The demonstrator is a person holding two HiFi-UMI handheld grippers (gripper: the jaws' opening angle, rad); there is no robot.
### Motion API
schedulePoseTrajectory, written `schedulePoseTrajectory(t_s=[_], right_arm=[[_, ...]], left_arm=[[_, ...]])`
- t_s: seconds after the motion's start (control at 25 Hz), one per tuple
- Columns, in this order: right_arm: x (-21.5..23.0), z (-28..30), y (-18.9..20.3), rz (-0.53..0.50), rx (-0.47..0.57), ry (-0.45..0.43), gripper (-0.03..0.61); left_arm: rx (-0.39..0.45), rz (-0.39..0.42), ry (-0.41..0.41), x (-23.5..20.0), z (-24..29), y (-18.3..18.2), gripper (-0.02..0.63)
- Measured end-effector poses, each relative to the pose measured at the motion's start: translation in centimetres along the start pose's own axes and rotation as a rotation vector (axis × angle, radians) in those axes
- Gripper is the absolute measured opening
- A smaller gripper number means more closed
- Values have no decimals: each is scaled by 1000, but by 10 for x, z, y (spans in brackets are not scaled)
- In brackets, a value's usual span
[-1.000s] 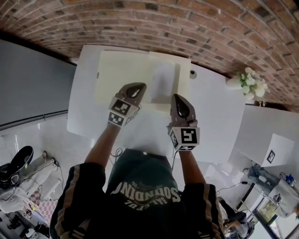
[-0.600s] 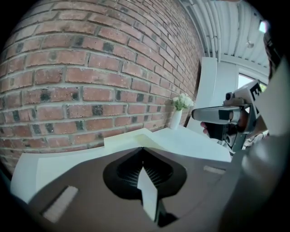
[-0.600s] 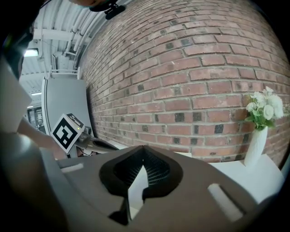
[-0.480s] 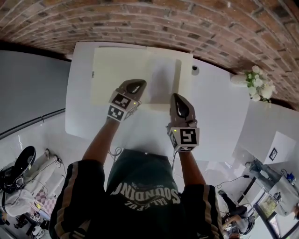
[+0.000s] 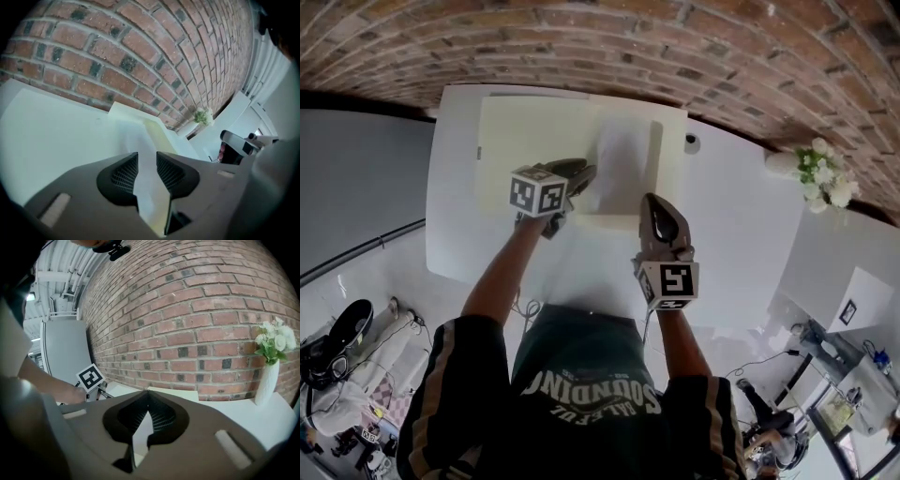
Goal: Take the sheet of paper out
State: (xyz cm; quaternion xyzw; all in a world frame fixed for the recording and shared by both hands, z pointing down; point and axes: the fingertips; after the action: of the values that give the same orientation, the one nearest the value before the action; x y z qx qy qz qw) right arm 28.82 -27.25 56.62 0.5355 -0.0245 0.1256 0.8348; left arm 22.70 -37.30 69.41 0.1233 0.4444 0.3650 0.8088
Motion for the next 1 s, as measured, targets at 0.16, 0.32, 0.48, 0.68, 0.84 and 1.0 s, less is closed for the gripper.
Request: schedulePoseTrajectory(t_s=[0.16, 0.32, 0.48, 0.68, 0.84, 1.0], right_arm=[[6, 2, 6, 4, -15, 4, 0], [13, 2, 13, 8, -34, 13, 0], [17, 0, 19, 14, -47, 20, 0], [22, -2, 21, 32, -51, 30, 0], [26, -4, 25, 21, -59, 36, 0], [29, -6, 25, 33, -58, 50, 0]], left_arm=[[-53, -36, 14, -9, 18, 10, 132], [-122, -92, 32, -17, 36, 22, 132], [-162, -80, 11, -25, 49, 30, 130], [-180, -96, 1, -28, 59, 34, 124], [-212, -61, -29, -31, 68, 36, 75], [-256, 13, -89, -36, 72, 36, 12]])
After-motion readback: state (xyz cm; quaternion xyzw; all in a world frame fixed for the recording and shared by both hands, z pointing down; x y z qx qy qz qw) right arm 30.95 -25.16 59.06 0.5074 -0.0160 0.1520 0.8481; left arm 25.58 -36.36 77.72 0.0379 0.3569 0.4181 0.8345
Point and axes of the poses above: the fingertips, and each gripper's own axes: z forward along the fingers, x to its right, y out of its underside, and after that the axes turned 1 degree about y, right-handed
